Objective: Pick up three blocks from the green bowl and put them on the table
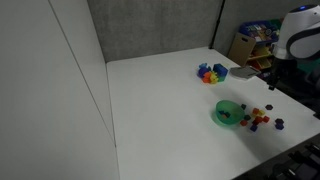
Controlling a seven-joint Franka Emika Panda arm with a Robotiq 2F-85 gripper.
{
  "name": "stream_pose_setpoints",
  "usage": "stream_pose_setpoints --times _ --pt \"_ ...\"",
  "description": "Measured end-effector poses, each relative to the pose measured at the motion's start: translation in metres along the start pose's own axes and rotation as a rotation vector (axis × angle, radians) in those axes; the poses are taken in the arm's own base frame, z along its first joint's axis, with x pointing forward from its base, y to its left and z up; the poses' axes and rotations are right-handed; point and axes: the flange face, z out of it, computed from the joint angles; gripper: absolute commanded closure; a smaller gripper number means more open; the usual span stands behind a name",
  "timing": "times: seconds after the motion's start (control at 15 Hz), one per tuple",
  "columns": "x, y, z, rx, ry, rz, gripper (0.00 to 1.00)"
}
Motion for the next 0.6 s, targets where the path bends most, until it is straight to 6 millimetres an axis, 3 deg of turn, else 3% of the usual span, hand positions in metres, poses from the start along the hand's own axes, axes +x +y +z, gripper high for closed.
stream_pose_setpoints --times 0.6 --pt "-0.064 -0.062 -0.163 0.119 0.021 -0.018 0.00"
